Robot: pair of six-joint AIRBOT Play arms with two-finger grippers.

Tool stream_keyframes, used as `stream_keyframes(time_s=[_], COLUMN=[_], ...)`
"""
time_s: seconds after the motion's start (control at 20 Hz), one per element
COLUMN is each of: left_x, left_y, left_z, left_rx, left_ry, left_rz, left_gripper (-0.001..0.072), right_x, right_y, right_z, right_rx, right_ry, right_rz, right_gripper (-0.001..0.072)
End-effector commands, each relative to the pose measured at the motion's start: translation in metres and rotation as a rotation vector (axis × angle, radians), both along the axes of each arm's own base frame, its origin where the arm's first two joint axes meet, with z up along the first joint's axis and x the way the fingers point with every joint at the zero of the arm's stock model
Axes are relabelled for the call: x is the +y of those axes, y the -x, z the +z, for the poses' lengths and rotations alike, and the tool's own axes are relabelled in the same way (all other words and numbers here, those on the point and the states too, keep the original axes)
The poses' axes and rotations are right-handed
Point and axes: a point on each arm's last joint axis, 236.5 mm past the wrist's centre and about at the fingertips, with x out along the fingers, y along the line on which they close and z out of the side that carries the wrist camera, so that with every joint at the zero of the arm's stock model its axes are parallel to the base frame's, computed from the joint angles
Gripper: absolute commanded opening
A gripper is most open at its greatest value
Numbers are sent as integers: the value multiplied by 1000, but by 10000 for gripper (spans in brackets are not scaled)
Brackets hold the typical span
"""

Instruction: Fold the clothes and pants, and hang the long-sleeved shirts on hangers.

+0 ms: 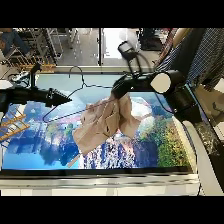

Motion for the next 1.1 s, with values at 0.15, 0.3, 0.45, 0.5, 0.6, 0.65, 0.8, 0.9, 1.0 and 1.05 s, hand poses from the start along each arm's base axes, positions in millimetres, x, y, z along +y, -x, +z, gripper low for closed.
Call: stream_keyframes(time_s=[0.15, 0.3, 0.45, 0.5, 0.6, 0.65, 0.8, 0.9, 1.0, 1.05], left_x=[-11, -11, 7, 10, 15, 19, 23, 21, 20, 19], left_y=[8, -7, -11, -15, -19, -20, -22, -21, -21, -21], left_z=[-16, 4, 31, 36, 46, 53, 61, 61, 61, 61], left_rx=[-4, -12, -53, -56, -95, -111, -135, -132, -112, -111], left_ry=[196, 442, 696, 739, 791, 823, 860, 859, 861, 861], left_rz=[-168, -161, -176, -162, -147, -139, -127, -132, -136, -138], left_gripper=[15, 15, 15, 16, 16, 16, 16, 16, 16, 16], right_x=[66, 72, 73, 71, 55, 42, 7, -7, -11, -5], right_y=[110, 136, 152, 151, 134, 122, 99, 84, 62, 53], right_z=[10, -1, 2, 10, 41, 64, 134, 160, 145, 131], right_rx=[-113, -73, -61, -86, -217, -312, -577, -694, -741, -737], right_ry=[239, 287, 291, 281, 298, 317, 339, 374, 532, 579], right_rz=[502, 573, 607, 596, 504, 436, 262, 183, 198, 227], right_gripper=[21, 21, 33, 179, 397, 430, 518, 518, 515, 515])
